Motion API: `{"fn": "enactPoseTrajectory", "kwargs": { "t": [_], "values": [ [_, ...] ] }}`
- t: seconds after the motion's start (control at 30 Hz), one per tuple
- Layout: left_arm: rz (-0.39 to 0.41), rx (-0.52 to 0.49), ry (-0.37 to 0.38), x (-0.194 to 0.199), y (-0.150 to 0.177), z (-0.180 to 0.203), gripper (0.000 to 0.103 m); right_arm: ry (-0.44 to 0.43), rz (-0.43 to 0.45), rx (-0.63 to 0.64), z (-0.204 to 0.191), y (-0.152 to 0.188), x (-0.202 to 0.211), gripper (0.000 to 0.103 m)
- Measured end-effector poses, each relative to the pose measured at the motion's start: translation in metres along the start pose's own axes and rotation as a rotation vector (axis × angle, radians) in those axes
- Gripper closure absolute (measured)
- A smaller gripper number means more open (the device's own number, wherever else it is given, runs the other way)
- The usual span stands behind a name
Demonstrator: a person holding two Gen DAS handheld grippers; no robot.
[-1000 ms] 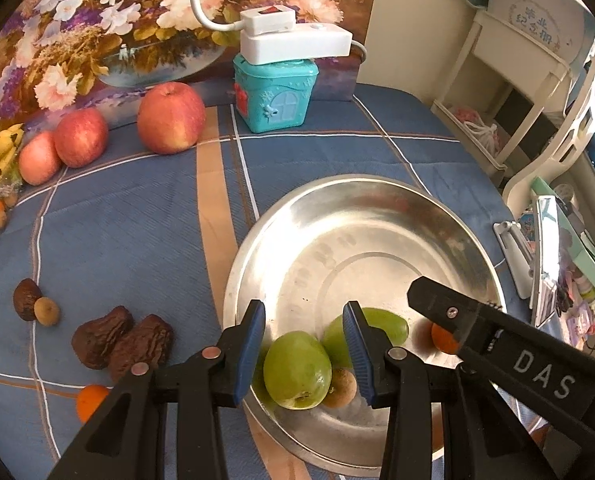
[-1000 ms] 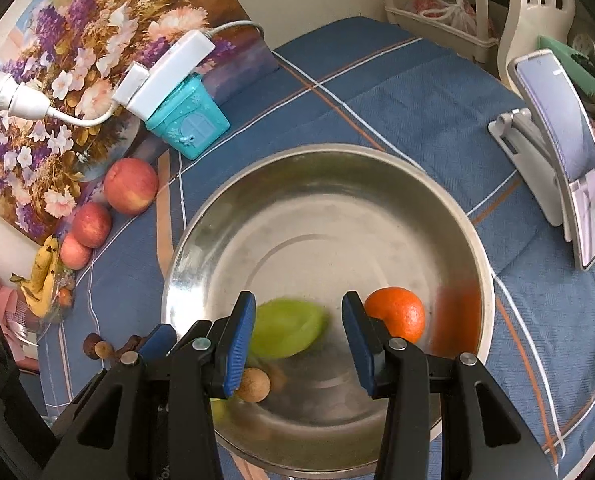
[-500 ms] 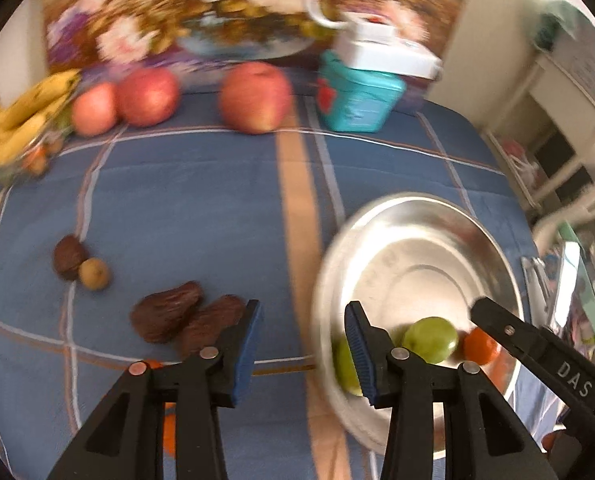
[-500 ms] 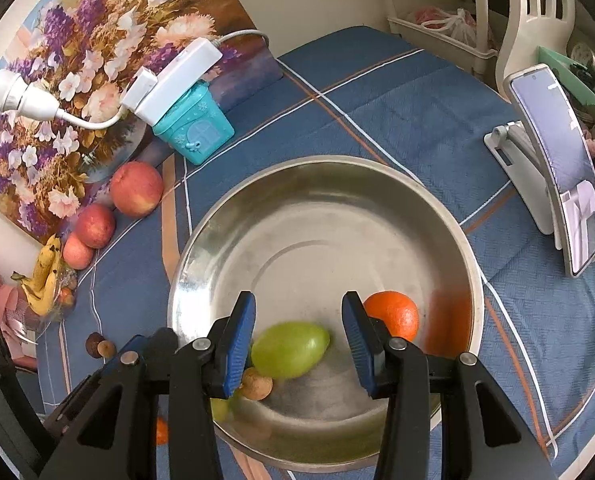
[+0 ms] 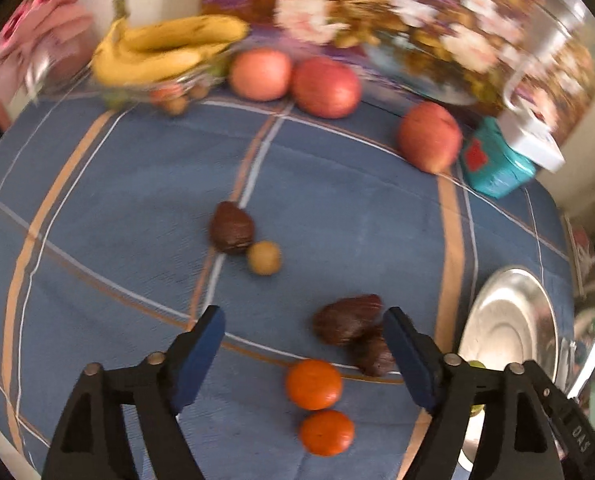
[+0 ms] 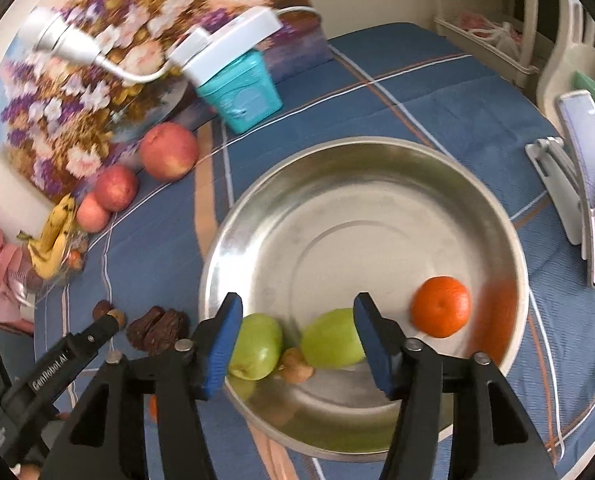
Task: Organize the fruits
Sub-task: 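Withdraw both tools from the plate toward the remaining oranges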
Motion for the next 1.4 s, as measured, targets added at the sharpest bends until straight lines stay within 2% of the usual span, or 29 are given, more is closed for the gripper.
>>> {"fn": "enactPoseTrajectory", "kwargs": {
  "t": [0.03, 0.07, 0.13, 0.33, 0.37, 0.43, 0.83, 1.1, 1.27, 1.4],
  "values": [
    [-0.001, 0.025, -0.001, 0.001, -0.001, -0.007, 0.012, 0.001, -0.002, 0.006, -0.002, 0.001, 0.0, 0.042],
    [0.001, 0.043, -0.005, 0.001, -0.002, -0.011, 0.006, 0.006, -0.003, 0.011, -0.004, 0.002, -0.001, 0.034],
    [0.007, 0.06, -0.015, 0.003, -0.003, -0.017, 0.0, 0.016, 0.001, 0.02, -0.007, 0.003, -0.001, 0.024],
    [0.046, 0.096, -0.052, 0.009, -0.001, -0.033, 0.0, 0.028, 0.006, 0.05, -0.015, 0.004, -0.002, 0.021],
    [0.051, 0.101, -0.054, 0.01, -0.001, -0.035, 0.0, 0.027, 0.009, 0.054, -0.016, 0.004, -0.003, 0.013],
    [0.057, 0.111, -0.055, 0.011, 0.001, -0.039, 0.0, 0.029, 0.017, 0.06, -0.019, 0.005, -0.003, 0.007],
    [0.048, 0.101, -0.061, 0.014, 0.009, -0.052, 0.0, 0.063, 0.026, 0.129, -0.044, 0.013, -0.008, 0.007],
    [0.031, 0.024, -0.146, 0.018, 0.018, -0.058, 0.0, 0.066, -0.029, 0.244, -0.084, 0.028, -0.02, 0.007],
    [0.019, 0.032, -0.13, 0.019, 0.02, -0.068, 0.0, 0.034, -0.079, 0.33, -0.112, 0.042, -0.028, 0.007],
    [0.004, 0.06, -0.098, 0.015, 0.019, -0.074, 0.0, 0.044, -0.098, 0.384, -0.127, 0.053, -0.034, 0.007]
  ]
}}
Point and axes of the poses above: each gripper's, at about its wrist camera, not at the fingertips, and x roughly against the way its jaws point, z to its right, y to its underside, the point moved 2 cm from there along -x, roughly the way its jaws point, and after that the axes turned 11 degrees about -z, right-handed, at the moved point
